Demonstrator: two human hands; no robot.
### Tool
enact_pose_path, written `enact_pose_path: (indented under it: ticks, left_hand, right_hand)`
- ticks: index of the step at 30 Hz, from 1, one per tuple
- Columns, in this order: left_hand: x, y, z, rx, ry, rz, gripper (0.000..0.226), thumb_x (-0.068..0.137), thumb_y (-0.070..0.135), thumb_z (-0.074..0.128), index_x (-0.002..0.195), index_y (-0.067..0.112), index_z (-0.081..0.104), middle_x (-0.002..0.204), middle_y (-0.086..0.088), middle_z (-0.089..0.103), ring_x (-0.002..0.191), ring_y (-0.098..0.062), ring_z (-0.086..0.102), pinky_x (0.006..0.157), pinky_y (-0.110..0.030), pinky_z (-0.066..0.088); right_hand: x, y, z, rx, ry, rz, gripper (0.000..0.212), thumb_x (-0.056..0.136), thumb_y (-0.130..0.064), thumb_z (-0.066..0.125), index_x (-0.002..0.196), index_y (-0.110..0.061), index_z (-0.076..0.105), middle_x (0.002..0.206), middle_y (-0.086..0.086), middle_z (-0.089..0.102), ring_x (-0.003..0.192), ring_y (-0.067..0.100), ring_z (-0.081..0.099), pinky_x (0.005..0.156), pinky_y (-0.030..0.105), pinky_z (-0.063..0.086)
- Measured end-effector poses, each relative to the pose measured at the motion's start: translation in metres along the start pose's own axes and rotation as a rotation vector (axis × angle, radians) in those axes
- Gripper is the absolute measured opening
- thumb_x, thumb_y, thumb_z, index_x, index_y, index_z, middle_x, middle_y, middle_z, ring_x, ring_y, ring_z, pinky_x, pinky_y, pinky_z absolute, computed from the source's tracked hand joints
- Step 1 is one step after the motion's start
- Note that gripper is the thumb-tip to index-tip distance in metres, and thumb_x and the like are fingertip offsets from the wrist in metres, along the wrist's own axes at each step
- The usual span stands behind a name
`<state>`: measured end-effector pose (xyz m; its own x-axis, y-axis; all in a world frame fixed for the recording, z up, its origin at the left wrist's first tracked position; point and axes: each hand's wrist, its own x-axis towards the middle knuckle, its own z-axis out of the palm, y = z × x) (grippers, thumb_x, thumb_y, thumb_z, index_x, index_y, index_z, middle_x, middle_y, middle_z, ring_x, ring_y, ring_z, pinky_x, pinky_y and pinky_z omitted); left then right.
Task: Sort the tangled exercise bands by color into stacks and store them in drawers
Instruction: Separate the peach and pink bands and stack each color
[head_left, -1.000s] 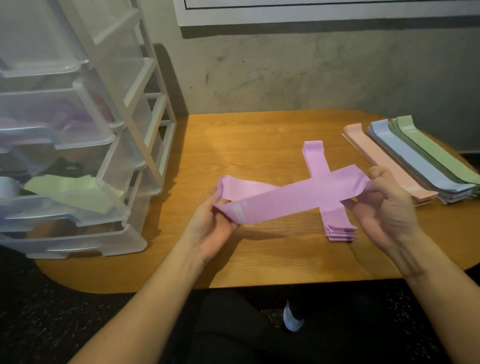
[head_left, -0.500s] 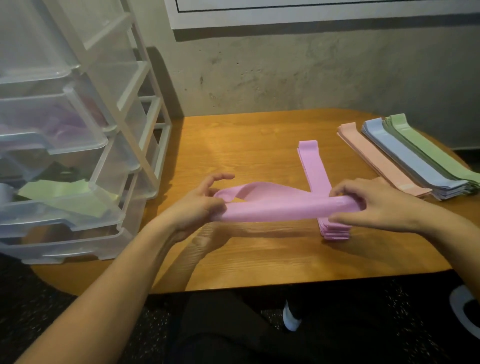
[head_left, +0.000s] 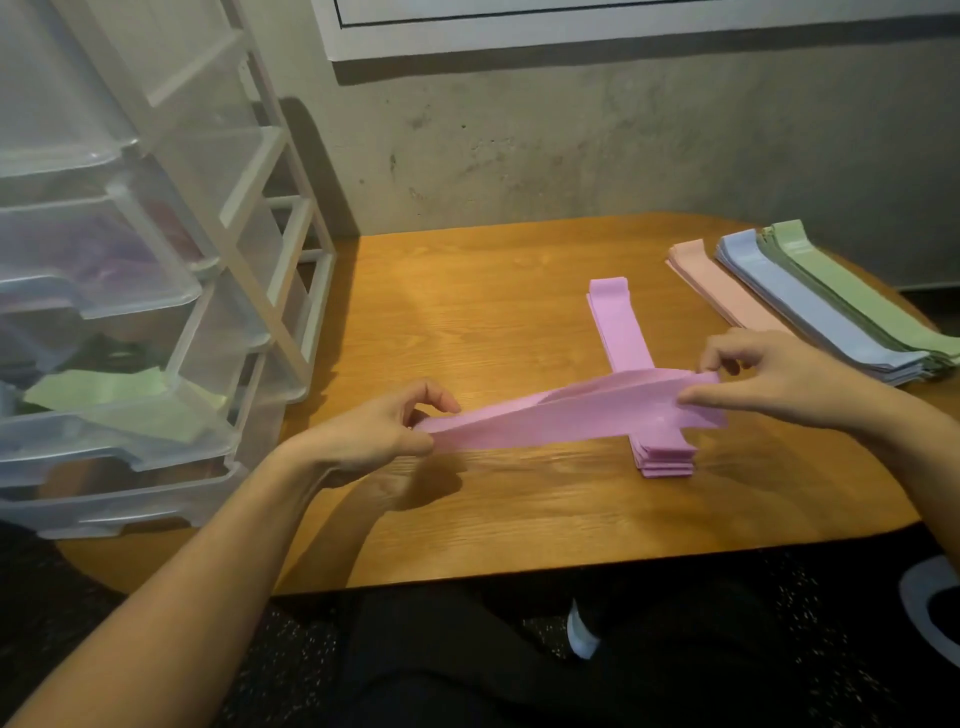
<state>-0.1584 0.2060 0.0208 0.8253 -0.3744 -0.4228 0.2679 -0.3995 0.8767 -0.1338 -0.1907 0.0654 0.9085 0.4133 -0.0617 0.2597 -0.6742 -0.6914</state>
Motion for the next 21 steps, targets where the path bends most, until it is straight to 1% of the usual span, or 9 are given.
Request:
enact_pose_path:
  ticks: [2,4,7,9,12,14,16,18,21]
  left_hand:
    - [0.002,0.0,0.003,0.017,0.017,0.021,0.038,0.075,0.01,0.063,0.113,0.008,0.06,0.094,-0.005,0.063,0.081,-0.014,0.056,0.072,-0.027,0.042]
    - [0.005,0.0,0.007,0.055,0.04,0.031,0.017,0.093,0.014,0.063,0.105,0.004,0.063,0.09,-0.004,0.062,0.078,-0.012,0.054,0.072,-0.024,0.042]
    - [0.011,0.001,0.01,0.046,0.053,0.023,0.018,0.102,0.015,0.054,0.088,0.009,0.064,0.073,0.0,0.056,0.064,-0.007,0.049,0.065,-0.021,0.04]
    - [0.013,0.001,0.011,-0.002,0.064,0.018,0.018,0.102,0.016,0.054,0.087,0.01,0.063,0.073,-0.001,0.056,0.066,-0.009,0.05,0.064,-0.019,0.045]
    - [0.018,0.003,0.017,-0.037,0.098,-0.003,0.021,0.103,0.023,0.055,0.103,0.005,0.063,0.08,-0.008,0.062,0.067,-0.016,0.058,0.058,-0.024,0.053]
    - [0.023,0.004,0.021,-0.091,0.158,-0.011,0.022,0.103,0.025,0.056,0.11,0.006,0.063,0.068,-0.007,0.054,0.052,-0.013,0.05,0.044,-0.02,0.042]
    - [0.03,0.004,0.02,-0.199,0.231,-0.007,0.025,0.101,0.022,0.059,0.117,0.003,0.062,0.064,-0.001,0.045,0.048,-0.007,0.04,0.041,-0.016,0.032]
    - [0.037,0.006,0.019,-0.299,0.254,0.018,0.03,0.1,0.018,0.06,0.121,-0.003,0.06,0.066,0.002,0.044,0.05,-0.004,0.037,0.042,-0.014,0.03]
    - [0.049,0.016,0.023,-0.366,0.205,0.07,0.024,0.101,0.019,0.057,0.116,0.001,0.065,0.068,0.003,0.047,0.052,-0.003,0.033,0.043,-0.014,0.024]
  right_hand:
    - [0.001,0.006,0.001,0.027,0.003,-0.006,0.019,0.073,-0.046,0.074,0.073,-0.029,0.066,0.086,-0.009,0.065,0.085,0.012,0.059,0.072,0.035,0.05]
    - [0.001,0.007,0.002,0.08,-0.01,0.015,0.015,0.075,-0.039,0.075,0.069,-0.028,0.067,0.094,-0.015,0.063,0.094,0.007,0.059,0.077,0.028,0.049]
    - [-0.002,0.005,0.0,0.2,-0.047,0.03,0.018,0.077,-0.029,0.074,0.06,-0.025,0.068,0.095,-0.011,0.065,0.095,0.007,0.061,0.082,0.03,0.05]
    - [-0.006,0.005,-0.003,0.261,-0.067,0.035,0.019,0.079,-0.027,0.072,0.06,-0.023,0.07,0.09,-0.001,0.068,0.09,0.013,0.065,0.083,0.036,0.053]
    - [-0.009,0.011,-0.006,0.286,-0.09,0.047,0.032,0.081,-0.049,0.074,0.067,-0.02,0.073,0.083,0.007,0.071,0.084,0.019,0.068,0.079,0.039,0.054]
    - [-0.011,0.017,-0.008,0.264,-0.079,0.078,0.056,0.062,-0.076,0.076,0.069,-0.02,0.073,0.079,0.007,0.07,0.082,0.018,0.067,0.074,0.034,0.054]
    - [-0.013,0.024,-0.01,0.263,-0.055,0.116,0.068,0.047,-0.084,0.075,0.066,-0.02,0.071,0.076,0.006,0.068,0.077,0.016,0.066,0.071,0.03,0.053]
    - [-0.016,0.03,-0.01,0.287,-0.014,0.148,0.065,0.046,-0.079,0.079,0.065,-0.018,0.067,0.074,0.006,0.067,0.075,0.016,0.065,0.067,0.028,0.054]
    - [-0.017,0.04,-0.005,0.318,0.003,0.2,0.049,0.068,-0.048,0.087,0.079,-0.008,0.059,0.075,0.008,0.069,0.081,0.029,0.066,0.067,0.03,0.054]
